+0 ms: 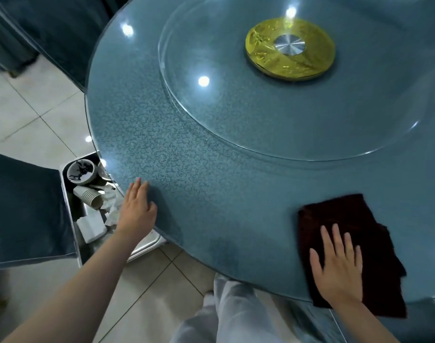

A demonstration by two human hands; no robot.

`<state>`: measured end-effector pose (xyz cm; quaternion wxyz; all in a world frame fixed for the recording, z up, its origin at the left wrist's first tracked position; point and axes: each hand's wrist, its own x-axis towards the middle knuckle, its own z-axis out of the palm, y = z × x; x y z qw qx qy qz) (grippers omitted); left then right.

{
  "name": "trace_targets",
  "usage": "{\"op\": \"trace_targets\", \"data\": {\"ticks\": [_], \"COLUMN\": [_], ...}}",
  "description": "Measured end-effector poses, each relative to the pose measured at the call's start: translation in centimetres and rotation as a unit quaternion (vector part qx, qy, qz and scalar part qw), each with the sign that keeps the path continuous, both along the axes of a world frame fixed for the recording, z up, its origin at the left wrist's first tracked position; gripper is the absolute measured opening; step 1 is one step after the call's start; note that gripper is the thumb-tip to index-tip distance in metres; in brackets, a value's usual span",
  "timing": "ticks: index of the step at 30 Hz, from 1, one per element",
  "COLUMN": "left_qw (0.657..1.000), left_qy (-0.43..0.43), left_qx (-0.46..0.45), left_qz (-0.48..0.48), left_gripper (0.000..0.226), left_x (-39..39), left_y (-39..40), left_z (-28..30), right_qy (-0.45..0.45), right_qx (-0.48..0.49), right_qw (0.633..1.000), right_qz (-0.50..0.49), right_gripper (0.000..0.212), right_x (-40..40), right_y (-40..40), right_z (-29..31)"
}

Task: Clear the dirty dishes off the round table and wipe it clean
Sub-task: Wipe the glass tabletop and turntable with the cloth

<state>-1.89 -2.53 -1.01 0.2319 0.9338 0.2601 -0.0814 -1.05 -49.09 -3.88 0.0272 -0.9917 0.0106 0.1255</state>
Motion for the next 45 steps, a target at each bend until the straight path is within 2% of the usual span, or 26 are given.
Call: {"op": "trace_targets", "data": {"ticks": [3,8,12,16,20,23,28,31,38,41,45], "left_qw": [0.999,0.995,0.991,0.990,0.990,0.992,0.992,0.993,0.995,0.996,0.996], "left_qy": [0.029,0.048,0.057,0.059,0.047,0.029,0.017,0.024,-0.009,-0.027,-0.018], "left_qx": [0.032,0.080,0.114,0.122,0.133,0.122,0.094,0.086,0.079,0.078,0.073], "left_qz": [-0.017,-0.041,-0.047,-0.040,-0.014,0.014,0.083,0.075,0.055,0.037,-0.038], "left_gripper": [0.061,0.063,0.060,0.051,0.041,0.034,0.055,0.058,0.047,0.044,0.053], "left_x": [-0.2,-0.6,-0.3,-0.1,1.3,3.2,5.1,4.6,4.1,4.0,4.3], "left_y": [1.2,1.5,1.8,2.6,4.0,5.2,6.8,6.8,8.7,10.3,13.3], "left_z": [-1.0,-2.1,-1.6,-0.9,-0.2,-0.3,-0.9,-1.2,-1.3,-1.1,-0.9], "right_qy": [-0.019,-0.034,-0.017,-0.013,-0.017,0.004,-0.002,-0.009,-0.013,-0.008,-0.026], "right_qx": [0.002,0.041,0.061,0.056,0.022,0.000,0.003,0.010,0.067,0.057,0.036], "right_qw": [1.000,0.991,0.980,0.963,0.976,0.979,0.981,0.982,0.982,0.980,0.981], "right_qz": [-0.018,0.121,0.191,0.264,0.214,0.203,0.193,0.189,0.175,0.192,0.190], "right_gripper": [0.072,0.068,0.068,0.066,0.067,0.070,0.069,0.068,0.070,0.070,0.066], "right_x": [3.4,12.5,16.0,13.9,11.0,10.8,13.0,16.4,22.7,22.4,18.0], "right_y": [4.6,17.3,25.2,19.3,8.9,6.6,10.5,16.0,33.8,34.7,30.5], "right_z": [-0.1,-0.4,-0.2,-0.2,-0.2,-0.1,-0.2,-0.1,-0.5,-0.5,-0.3]}}
